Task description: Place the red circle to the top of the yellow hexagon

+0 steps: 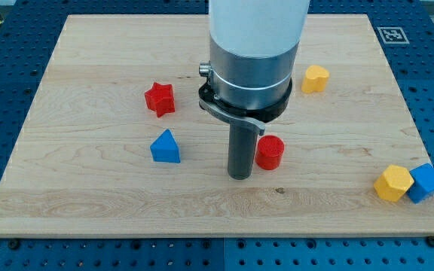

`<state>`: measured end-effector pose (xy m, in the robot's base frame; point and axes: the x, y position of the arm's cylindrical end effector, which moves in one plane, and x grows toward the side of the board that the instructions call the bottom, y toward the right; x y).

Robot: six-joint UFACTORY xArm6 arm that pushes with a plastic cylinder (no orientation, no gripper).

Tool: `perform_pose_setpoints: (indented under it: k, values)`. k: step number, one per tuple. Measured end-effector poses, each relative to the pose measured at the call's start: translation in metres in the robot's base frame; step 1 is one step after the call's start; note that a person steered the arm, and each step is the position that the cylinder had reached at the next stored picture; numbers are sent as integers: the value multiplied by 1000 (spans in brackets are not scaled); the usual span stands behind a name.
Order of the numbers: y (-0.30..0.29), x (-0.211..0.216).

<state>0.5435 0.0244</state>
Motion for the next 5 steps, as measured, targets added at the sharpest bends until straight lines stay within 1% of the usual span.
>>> perform_pose_setpoints:
  k: [2,3,4,5]
  values:
    - [-3,-21]
    - [-3,-21]
    - [35,-21]
    - [87,-21]
